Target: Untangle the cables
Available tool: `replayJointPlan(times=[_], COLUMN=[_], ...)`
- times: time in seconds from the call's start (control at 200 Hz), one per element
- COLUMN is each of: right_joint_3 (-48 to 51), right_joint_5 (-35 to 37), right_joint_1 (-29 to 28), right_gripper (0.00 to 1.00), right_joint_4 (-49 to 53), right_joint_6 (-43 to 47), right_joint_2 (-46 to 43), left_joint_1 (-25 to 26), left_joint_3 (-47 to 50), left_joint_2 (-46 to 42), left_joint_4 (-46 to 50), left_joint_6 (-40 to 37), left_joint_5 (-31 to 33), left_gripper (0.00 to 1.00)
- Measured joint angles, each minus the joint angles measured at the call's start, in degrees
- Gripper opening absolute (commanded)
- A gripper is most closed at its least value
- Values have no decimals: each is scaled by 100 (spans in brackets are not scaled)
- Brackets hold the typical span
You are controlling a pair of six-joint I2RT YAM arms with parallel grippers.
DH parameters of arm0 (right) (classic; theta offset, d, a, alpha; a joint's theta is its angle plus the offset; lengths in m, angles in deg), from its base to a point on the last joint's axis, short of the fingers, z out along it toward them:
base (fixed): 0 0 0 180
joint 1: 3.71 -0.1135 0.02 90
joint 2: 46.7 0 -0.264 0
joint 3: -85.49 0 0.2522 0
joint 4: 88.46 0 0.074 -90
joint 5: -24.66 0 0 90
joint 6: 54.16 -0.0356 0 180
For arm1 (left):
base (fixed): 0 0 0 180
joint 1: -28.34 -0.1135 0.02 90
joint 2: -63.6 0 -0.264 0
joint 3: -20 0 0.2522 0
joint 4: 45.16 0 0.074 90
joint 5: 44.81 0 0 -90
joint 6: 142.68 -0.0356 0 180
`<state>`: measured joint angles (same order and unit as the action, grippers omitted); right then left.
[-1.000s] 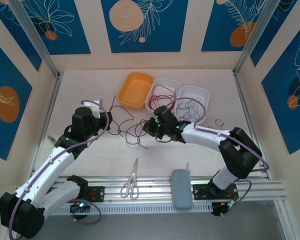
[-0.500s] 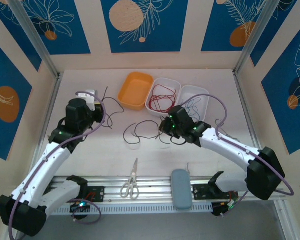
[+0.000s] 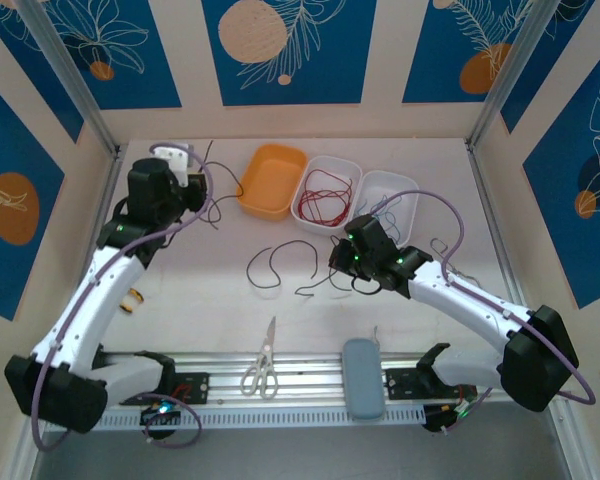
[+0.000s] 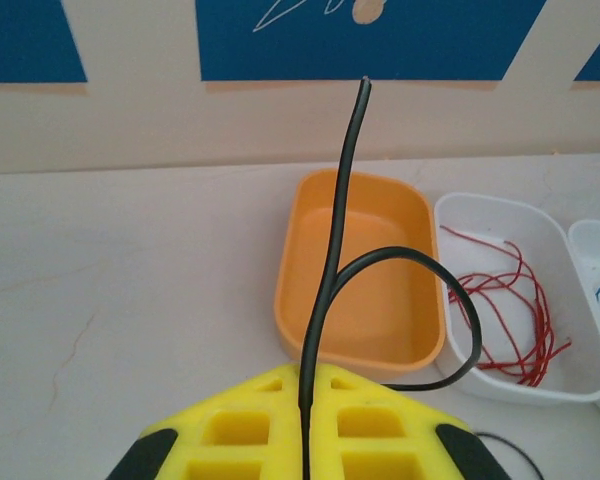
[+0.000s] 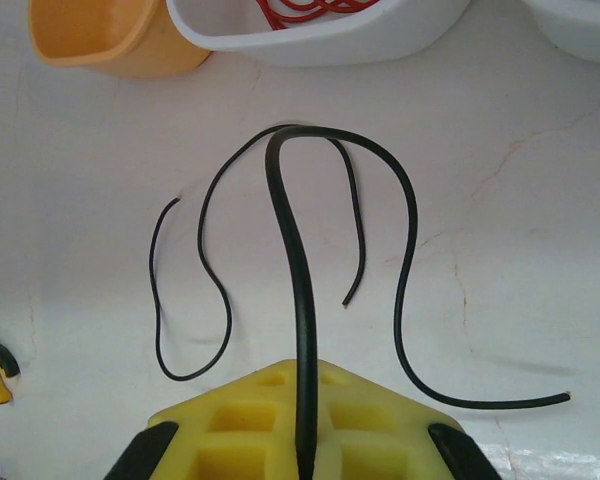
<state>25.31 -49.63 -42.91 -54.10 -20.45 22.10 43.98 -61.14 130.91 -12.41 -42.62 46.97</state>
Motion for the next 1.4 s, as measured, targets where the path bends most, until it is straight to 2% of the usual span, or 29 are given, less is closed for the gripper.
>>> replayJointPlan(times=[0.315, 0.7, 0.84, 1.015, 1.095, 1.17, 1.32, 1.396], right_joint_3=[0, 0, 0, 0, 0, 0, 0, 0], right_joint_5=[0, 0, 0, 0, 0, 2, 22, 33], right_joint_1=[-59, -92, -94, -96, -96, -96, -96, -96], right_gripper=[0, 0, 0, 0, 0, 0, 0, 0], right_joint_4=[0, 0, 0, 4, 4, 7, 7, 9], right_joint_6=[35, 31, 31, 31, 28, 28, 28, 28], right_joint_2=[-2, 0, 0, 0, 0, 0, -2, -2], left_joint_1=[-15, -15, -15, -15, -15, -15, -15, -15], left_joint_3=[-1386, -2643, -3032, -3359, -3410, -3416, -3416, -3416], left_joint_2=[1906, 3862, 4454, 4929, 5027, 5060, 5062, 5062], left_joint_4=[-232, -494, -498, -452, -457, -459, -459, -446], left_joint_6=[98, 190, 205, 258, 310, 317, 332, 302], left_joint_5=[-682, -1445, -1591, -1663, -1683, -1703, -1729, -1742], left_gripper=[0, 0, 14, 23, 14, 13, 21, 29])
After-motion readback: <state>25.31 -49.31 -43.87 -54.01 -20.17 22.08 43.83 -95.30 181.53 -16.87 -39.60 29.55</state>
